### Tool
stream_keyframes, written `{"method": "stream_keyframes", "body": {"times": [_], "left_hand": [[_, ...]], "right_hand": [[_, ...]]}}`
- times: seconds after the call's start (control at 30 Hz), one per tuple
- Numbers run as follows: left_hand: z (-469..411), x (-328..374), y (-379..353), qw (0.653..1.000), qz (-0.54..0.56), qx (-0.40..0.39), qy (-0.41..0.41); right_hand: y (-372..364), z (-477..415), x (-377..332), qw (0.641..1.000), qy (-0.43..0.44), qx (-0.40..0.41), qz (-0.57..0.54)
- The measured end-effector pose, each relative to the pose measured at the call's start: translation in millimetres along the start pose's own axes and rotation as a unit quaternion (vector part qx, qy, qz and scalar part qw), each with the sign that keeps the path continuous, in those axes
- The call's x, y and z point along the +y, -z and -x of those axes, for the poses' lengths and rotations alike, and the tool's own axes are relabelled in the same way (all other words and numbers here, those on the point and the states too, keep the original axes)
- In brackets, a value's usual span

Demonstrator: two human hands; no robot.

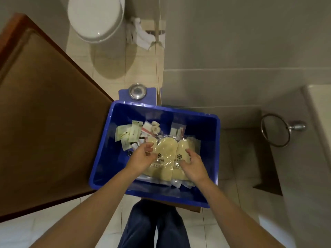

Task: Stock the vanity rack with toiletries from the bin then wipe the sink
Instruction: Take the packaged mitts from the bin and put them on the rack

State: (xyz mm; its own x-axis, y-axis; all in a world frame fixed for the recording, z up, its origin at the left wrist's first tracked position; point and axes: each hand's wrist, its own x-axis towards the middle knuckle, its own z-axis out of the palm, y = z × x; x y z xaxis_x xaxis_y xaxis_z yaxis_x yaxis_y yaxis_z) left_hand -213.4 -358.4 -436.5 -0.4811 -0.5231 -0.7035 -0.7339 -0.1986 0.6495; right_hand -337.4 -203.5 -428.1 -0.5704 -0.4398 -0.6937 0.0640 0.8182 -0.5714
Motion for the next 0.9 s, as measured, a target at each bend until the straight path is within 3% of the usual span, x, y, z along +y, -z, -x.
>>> {"method": "stream_keyframes", "body": {"times": [0.33, 0.63, 0.9], "left_hand": [[-71, -57, -25, 0.994, -0.108, 0.028, 0.014], [-90, -76, -41, 0.99, -0.124, 0.026, 0.062], [-95, -75, -46, 0.976, -0.177, 0.095, 0.084]], "right_hand": [[-40, -68, 51, 0.997, -0.046, 0.041, 0.035], [-43, -91, 69, 0.994, -0.092, 0.027, 0.046], [-47, -96, 74, 0.992, -0.106, 0.057, -0.022]]}}
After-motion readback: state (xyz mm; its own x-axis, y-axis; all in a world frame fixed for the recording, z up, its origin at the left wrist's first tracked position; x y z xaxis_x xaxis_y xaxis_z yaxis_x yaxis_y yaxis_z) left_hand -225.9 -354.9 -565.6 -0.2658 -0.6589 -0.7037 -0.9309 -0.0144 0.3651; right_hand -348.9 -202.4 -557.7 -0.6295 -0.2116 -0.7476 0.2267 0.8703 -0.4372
